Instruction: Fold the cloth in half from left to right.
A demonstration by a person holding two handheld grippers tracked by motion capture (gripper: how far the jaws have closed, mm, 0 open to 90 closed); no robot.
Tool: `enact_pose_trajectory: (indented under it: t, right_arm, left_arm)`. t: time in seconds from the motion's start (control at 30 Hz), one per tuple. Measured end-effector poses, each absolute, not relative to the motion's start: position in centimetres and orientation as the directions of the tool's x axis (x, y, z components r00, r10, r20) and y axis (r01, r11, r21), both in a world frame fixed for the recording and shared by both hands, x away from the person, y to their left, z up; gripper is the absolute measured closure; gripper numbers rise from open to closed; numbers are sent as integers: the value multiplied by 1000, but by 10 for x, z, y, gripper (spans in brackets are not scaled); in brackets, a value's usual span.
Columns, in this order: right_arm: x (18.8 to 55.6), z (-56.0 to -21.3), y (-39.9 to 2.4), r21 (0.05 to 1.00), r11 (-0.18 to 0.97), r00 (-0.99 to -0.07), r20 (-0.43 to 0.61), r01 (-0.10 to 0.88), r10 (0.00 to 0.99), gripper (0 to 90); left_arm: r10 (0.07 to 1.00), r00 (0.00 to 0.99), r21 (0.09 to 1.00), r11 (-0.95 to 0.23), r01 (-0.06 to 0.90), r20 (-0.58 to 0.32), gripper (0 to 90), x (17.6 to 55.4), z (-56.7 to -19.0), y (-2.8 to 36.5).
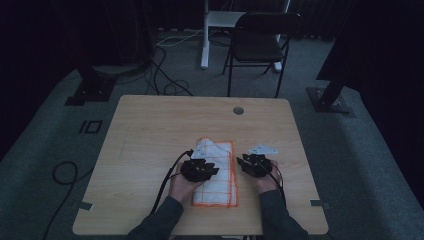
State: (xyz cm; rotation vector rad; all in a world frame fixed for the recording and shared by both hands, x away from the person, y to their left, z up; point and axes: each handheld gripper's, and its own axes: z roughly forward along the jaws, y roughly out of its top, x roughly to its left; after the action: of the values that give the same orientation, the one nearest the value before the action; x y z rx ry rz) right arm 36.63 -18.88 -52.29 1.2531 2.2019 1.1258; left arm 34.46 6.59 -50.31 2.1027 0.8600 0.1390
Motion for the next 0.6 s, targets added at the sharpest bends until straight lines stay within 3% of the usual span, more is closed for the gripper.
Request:
enact_pose_trajectory:
  t: [0.23,0.6]
  right_arm:
    - [383,-534,-178,755,301,-548,90,582,832,599]
    - [405,-538,-152,746,381,-624,59,546,779,583]
  left_arm:
    - [634,746,737,-404,542,-202,701,344,-509,73]
    - [637,743,726,-412,551,-202,700,345,-515,71]
